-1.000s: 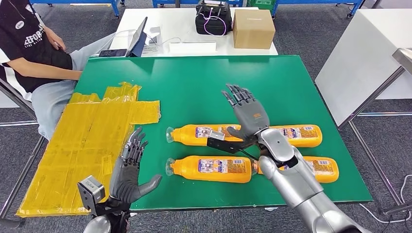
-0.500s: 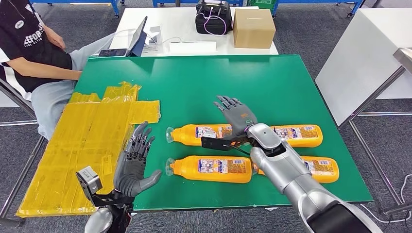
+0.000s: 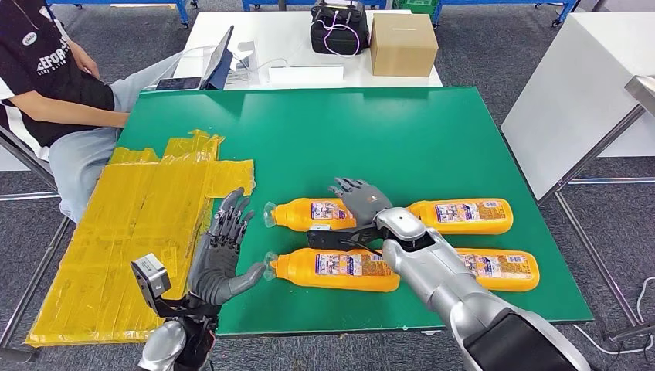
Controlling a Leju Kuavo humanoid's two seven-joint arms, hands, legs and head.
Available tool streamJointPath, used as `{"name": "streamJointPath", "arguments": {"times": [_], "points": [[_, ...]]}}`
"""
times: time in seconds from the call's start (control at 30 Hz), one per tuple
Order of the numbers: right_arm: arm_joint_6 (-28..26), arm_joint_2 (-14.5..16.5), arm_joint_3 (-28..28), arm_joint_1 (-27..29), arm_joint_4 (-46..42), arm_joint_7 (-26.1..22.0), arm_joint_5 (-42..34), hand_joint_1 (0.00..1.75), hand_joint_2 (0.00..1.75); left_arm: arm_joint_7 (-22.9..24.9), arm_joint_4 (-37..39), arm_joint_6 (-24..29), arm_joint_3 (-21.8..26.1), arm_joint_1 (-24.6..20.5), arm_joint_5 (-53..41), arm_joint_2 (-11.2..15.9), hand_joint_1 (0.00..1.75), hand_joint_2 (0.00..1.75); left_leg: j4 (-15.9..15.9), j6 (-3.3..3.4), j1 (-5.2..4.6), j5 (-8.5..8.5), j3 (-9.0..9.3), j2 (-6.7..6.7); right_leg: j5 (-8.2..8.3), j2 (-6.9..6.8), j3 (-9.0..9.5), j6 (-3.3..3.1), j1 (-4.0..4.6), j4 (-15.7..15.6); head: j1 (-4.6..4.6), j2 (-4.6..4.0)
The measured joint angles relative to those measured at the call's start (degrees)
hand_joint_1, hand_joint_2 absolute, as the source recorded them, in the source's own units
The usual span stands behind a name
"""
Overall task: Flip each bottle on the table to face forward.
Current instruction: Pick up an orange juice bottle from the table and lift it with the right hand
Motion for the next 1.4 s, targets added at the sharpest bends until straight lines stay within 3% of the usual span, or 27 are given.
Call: {"name": "streamJointPath", "arguments": {"times": [0.33, 0.47, 0.57, 0.67, 0.73, 0.9, 1.1, 1.23, 1.4], "points": [[0.27, 1.44, 0.45, -0.10, 5.29, 2.64, -1.01, 0.00, 1.75, 0.00, 1.55, 0.21, -0.79, -1.84, 0.36, 0.00, 0.00, 1.75, 0.00, 0.00, 0.00, 0.00, -0.01, 0.00, 0.01, 0.00, -0.01, 0.00, 0.00, 0.00, 0.00, 0.00], [0.66, 1.55, 0.45, -0.29, 7.45, 5.04, -1.01, 0.21, 1.75, 0.00, 2.21, 0.28, -1.18, -2.48, 0.58, 0.00, 0.00, 1.75, 0.01, 0.00, 0.00, 0.00, -0.01, 0.00, 0.01, 0.00, -0.01, 0.00, -0.01, 0.00, 0.00, 0.00], [1.26, 1.55, 0.45, -0.51, 8.71, 7.15, -0.72, 0.52, 1.75, 0.00, 2.59, 0.32, -1.36, -2.73, 0.61, 0.00, 0.00, 1.75, 0.01, 0.00, 0.00, 0.00, -0.01, -0.01, 0.01, 0.00, -0.01, 0.00, -0.01, 0.00, -0.01, 0.00], [1.89, 1.50, 0.45, -0.85, 9.69, 8.44, -0.22, 1.08, 1.75, 0.00, 2.99, 0.33, -1.39, -2.95, 0.61, 0.00, 0.00, 1.75, 0.01, 0.00, 0.00, 0.00, 0.00, 0.01, 0.01, 0.00, -0.02, 0.00, -0.01, -0.01, 0.00, 0.00], [2.05, 1.48, 0.44, -1.06, 10.20, 8.99, 0.06, 1.35, 1.75, 0.00, 3.23, 0.35, -1.44, -3.05, 0.61, 0.00, 0.00, 1.75, 0.01, 0.00, 0.00, 0.00, 0.00, 0.02, 0.01, 0.01, -0.02, 0.00, -0.01, -0.01, 0.00, 0.00], [1.27, 1.50, 0.45, -1.36, 10.96, 9.77, 1.30, 1.72, 1.75, 0.00, 3.57, 0.37, -1.50, -3.13, 0.61, 0.00, 0.00, 1.75, 0.01, 0.01, 0.00, 0.02, 0.02, 0.01, 0.01, 0.01, 0.01, -0.01, 0.00, -0.01, 0.00, 0.00], [-9.50, 1.58, 0.11, -0.96, 11.09, 10.22, 2.67, 1.75, 1.75, 0.04, 3.58, 1.04, -1.49, -2.95, 0.47, 0.00, 0.00, 1.75, 0.01, 0.02, -0.01, 0.03, 0.00, 0.00, 0.04, 0.00, 0.00, -0.01, -0.01, 0.00, 0.01, 0.00], [-13.26, 1.61, -0.45, -0.76, 11.05, 9.99, 2.57, 1.75, 1.75, 0.09, 3.57, 1.27, -1.49, -2.83, -0.02, 0.00, 0.00, 1.75, 0.01, 0.02, -0.01, 0.03, -0.02, 0.00, 0.05, 0.00, -0.02, -0.01, -0.01, 0.00, 0.01, 0.00], [-28.54, 1.65, -4.29, 1.35, 7.90, 4.52, -0.25, 1.75, 1.75, 0.46, 2.92, 3.33, -1.55, -1.87, -2.45, -0.09, 0.00, 1.75, 0.01, 0.02, 0.00, 0.03, -0.06, 0.02, 0.04, 0.01, -0.07, -0.01, 0.01, 0.01, 0.00, 0.00]]}}
